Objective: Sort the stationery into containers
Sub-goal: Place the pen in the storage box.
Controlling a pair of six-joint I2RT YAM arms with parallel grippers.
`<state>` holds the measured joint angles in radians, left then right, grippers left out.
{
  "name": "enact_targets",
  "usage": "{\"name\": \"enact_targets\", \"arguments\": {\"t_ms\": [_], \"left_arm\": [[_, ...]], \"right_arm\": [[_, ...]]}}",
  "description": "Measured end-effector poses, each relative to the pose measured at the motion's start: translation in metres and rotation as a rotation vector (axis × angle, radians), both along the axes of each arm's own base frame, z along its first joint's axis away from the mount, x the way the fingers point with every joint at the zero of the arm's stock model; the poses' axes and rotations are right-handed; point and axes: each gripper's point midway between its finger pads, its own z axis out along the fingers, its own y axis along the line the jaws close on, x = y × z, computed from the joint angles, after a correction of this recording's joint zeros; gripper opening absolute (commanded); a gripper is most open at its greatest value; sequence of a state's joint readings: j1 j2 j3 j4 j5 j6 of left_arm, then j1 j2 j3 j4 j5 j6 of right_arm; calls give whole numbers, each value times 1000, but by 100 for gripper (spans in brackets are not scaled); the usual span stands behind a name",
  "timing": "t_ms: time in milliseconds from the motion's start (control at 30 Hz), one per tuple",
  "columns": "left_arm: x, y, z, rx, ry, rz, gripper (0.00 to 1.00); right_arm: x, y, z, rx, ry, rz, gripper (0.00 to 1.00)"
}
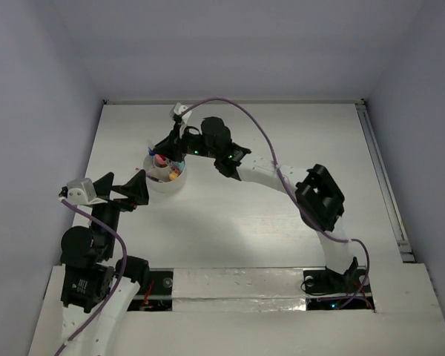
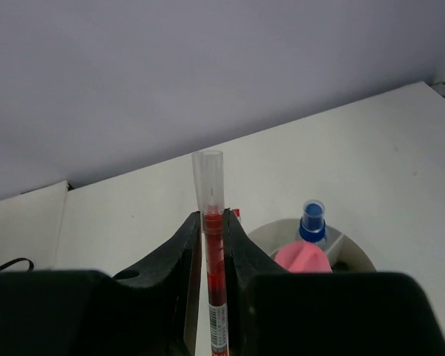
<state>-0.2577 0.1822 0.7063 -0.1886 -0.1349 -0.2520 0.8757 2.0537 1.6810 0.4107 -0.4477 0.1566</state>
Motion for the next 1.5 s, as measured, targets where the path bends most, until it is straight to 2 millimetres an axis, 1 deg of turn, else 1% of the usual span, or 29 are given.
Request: {"name": "enact_targets", "arguments": {"t_ms": [67, 233, 367, 533, 667, 767, 867, 1200, 1433, 1467, 1500], "left_arm": [[1, 1, -1, 2, 4, 4, 99], [2, 2, 0, 1, 1, 14, 99], [3, 2, 0, 3, 3, 12, 99], [5, 0, 0, 7, 4, 5, 99], [5, -1, 1, 10, 2, -1, 99], [6, -2, 1, 15, 2, -5, 99], [6, -2, 1, 18, 2, -7, 99], [6, -3, 1, 19, -3, -15, 99], [6, -4, 0, 20, 1, -16, 99], [6, -4, 0, 20, 1, -16, 99], [6, -4, 0, 20, 1, -16, 99]], "right_arm": [[-6, 17, -5, 1, -15, 48, 0], [-12, 44, -17, -1, -60, 138, 0], [-15, 60, -20, -3, -94, 209, 0], [-21, 72, -25, -21, -117, 305, 0], [-25, 76, -40, -58, -116, 363, 0], [-28, 75, -56, -93, -102, 391, 0], [-30, 74, -67, -121, -94, 405, 0], [-30, 73, -76, -146, -125, 413, 0], [-25, 73, -92, -180, -126, 396, 0], [-24, 73, -95, -185, -125, 392, 4], [-23, 73, -97, -191, -123, 388, 11]]}}
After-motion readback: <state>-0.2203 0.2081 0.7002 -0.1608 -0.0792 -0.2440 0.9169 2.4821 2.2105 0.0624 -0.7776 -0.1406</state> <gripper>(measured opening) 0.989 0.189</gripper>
